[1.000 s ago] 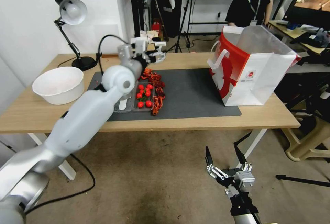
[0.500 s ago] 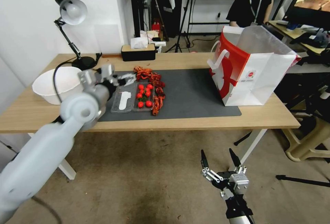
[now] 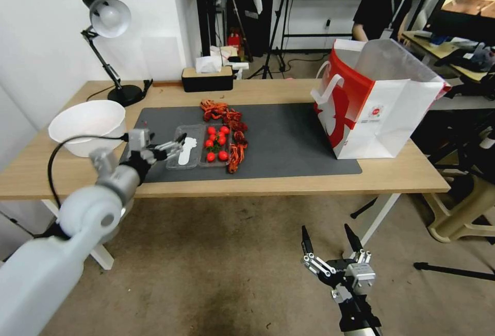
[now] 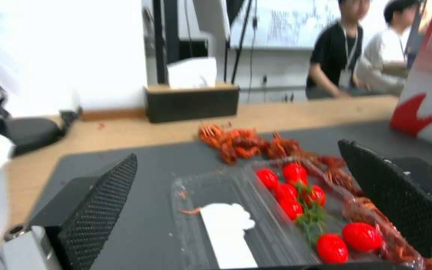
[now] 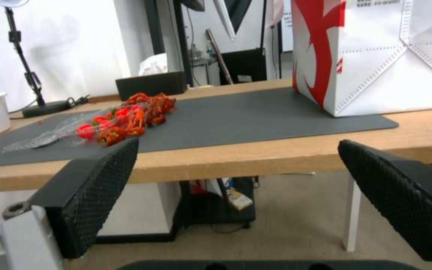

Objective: Pick up the trash from the table and place it into the takeout bag.

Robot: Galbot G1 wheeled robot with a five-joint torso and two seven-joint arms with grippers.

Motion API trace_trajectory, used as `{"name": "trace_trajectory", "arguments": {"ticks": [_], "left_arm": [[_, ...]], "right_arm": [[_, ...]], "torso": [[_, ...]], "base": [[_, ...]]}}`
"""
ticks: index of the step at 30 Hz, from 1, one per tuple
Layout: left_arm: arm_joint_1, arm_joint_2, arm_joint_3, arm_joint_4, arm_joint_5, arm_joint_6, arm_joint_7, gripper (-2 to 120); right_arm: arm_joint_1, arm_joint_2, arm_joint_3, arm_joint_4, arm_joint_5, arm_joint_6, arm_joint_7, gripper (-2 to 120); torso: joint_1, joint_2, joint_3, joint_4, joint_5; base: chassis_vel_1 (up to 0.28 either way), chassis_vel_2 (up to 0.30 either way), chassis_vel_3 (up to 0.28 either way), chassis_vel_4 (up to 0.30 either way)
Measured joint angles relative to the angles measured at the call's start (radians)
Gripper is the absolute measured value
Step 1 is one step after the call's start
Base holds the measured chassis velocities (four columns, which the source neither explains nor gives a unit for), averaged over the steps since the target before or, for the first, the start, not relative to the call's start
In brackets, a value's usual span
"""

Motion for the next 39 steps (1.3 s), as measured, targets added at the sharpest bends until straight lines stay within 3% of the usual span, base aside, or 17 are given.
{"name": "trace_trajectory", "arguments": {"ticks": [2,5,6,7,11,27,39], "left_arm": [[0.024,-0.008,-0.021,-0.005,0.012,-0.033,0.014,100],[0.096,-0.034,-0.062,-0.009,0.095,-0.143,0.039,100],[0.096,-0.034,-0.062,-0.009,0.095,-0.143,0.039,100],[0.144,-0.053,-0.077,-0.006,0.173,-0.206,0.029,100],[0.211,-0.077,-0.101,-0.004,0.236,-0.256,0.022,100],[0.267,-0.113,-0.126,-0.002,0.281,-0.288,-0.015,100],[0.425,-0.206,-0.199,-0.043,0.349,-0.321,-0.039,100]], "right_arm": [[-0.002,0.0,0.0,0.001,0.0,0.002,0.0,100],[-0.006,0.0,-0.002,0.005,0.0,0.005,0.0,100],[-0.006,0.0,-0.002,0.005,0.0,0.005,0.0,100],[-0.006,-0.001,-0.002,0.006,0.0,0.006,0.0,100],[-0.004,-0.002,-0.003,0.007,0.0,0.007,0.0,100],[-0.001,-0.005,-0.006,0.007,0.0,0.007,0.0,100],[0.011,-0.029,0.001,0.04,0.04,0.007,0.0,100]], "torso": [[0.0,0.0,0.0,0.0001,-0.0001],[0.0,0.0,0.0,0.0,0.0002],[0.0,0.0,0.0,0.0,0.0002],[0.0,0.0,0.0,-0.0001,0.0],[0.0,0.0,0.0,0.0002,0.0001],[0.0,0.0,0.0,0.0003,0.0],[0.0,0.0,0.0,0.0,0.0001]], "base": [[0.0,0.0,0.0,0.0],[0.0,0.0,0.0,0.0],[0.0,0.0,0.0,0.0],[0.0,0.0,0.0,0.0],[0.0,0.0,0.0,0.0],[0.0,0.0,0.0,0.0],[0.0,0.0,0.0,0.0]]}}
